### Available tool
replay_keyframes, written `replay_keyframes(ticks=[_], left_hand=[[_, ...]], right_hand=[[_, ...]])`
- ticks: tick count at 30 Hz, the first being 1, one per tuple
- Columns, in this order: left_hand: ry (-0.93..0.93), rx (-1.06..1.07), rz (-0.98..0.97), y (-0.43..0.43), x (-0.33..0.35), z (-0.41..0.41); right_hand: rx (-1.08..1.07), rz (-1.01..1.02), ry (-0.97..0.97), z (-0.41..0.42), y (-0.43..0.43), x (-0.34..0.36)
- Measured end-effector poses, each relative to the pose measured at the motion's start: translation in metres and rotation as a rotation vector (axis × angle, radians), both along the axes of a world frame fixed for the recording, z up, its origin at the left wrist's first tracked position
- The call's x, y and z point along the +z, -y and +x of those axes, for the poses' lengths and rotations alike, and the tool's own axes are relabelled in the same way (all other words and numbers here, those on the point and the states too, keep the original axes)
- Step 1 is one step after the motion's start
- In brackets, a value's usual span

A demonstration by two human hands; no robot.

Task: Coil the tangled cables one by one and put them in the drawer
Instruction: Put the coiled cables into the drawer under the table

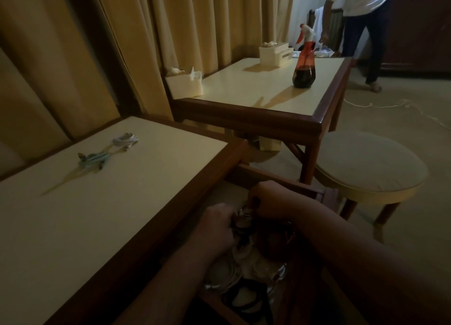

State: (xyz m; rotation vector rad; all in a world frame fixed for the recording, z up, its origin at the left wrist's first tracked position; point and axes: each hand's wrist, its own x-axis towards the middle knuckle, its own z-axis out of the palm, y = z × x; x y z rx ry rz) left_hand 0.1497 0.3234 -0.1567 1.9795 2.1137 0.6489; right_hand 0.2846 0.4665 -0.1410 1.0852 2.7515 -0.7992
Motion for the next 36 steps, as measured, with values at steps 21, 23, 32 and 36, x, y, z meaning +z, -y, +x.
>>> replay_keyframes(ticks=[21,23,32,36], left_hand=[[0.033,0.765,0.479,0.063,0.076,-0.224],[0.015,0.809,0.521,0.064,0.069,-0.247],[-0.001,0.686,0.391,0.045,0.067,-0.306],[-0.014,0.634,0.372,0.042,0.067,-0.317]], right_hand=[[0.114,0.136,-0.623,-0.167,0.037,0.074],[0.119,0.109,-0.59,-0.197,0.036,0.07],[0.153,0.279,-0.444,-0.293,0.016,0.061],[0.208,0.393,-0.424,-0.321,0.008,0.058]])
